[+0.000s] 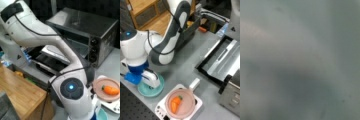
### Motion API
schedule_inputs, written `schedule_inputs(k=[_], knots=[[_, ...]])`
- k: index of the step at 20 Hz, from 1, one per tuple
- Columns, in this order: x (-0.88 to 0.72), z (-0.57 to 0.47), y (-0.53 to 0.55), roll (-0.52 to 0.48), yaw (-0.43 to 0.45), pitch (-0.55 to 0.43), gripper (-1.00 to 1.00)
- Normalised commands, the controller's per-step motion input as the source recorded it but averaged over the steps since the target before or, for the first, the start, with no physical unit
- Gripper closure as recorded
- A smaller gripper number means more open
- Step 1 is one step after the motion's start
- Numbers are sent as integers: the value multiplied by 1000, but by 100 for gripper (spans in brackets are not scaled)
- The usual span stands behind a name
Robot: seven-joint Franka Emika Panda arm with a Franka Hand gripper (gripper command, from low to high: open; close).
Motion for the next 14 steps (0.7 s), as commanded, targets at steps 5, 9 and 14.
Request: schedule_inputs(k=[5, 9, 14], knots=[[-124, 30, -99, 126, 36, 17, 100], [-128, 1, -100, 121, 35, -5, 100], [-125, -11, -114, 122, 41, -14, 100]])
